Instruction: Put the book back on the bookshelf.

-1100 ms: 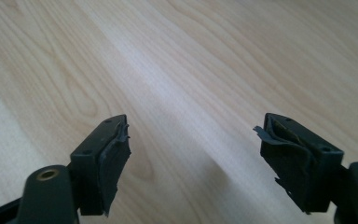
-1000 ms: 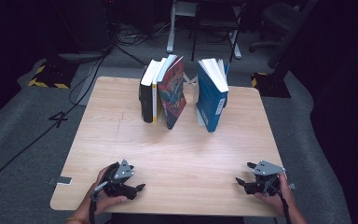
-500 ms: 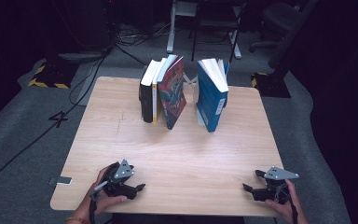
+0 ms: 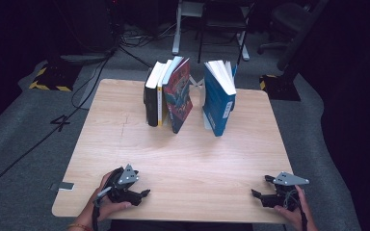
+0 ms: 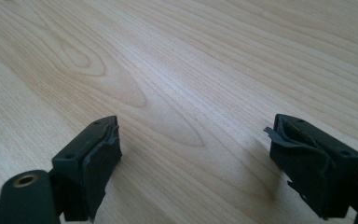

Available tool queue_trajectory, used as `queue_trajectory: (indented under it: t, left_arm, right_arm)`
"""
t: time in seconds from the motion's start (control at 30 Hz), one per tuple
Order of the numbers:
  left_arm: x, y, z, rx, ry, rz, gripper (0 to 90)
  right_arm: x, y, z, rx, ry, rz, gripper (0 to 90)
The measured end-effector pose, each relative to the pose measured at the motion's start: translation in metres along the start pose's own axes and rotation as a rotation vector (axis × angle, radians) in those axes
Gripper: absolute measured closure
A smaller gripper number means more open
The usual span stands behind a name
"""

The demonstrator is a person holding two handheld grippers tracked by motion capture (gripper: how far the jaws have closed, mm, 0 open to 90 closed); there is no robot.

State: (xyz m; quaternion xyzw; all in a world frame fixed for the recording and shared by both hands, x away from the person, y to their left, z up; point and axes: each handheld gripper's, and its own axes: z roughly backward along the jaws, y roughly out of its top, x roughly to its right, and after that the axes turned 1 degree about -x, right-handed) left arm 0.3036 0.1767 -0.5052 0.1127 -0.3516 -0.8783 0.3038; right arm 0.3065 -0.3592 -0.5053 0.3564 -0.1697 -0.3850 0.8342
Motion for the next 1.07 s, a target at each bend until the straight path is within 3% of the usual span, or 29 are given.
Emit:
queue_trajectory:
  t: [1.07]
  left_arm:
    - [0.0, 0.0002, -0.0001, -0.001, -0.001, 0.001, 18.8]
  right_arm:
    - [0.0021, 0.002, -0.0023, -0.004, 0.01, 0.008, 14.3]
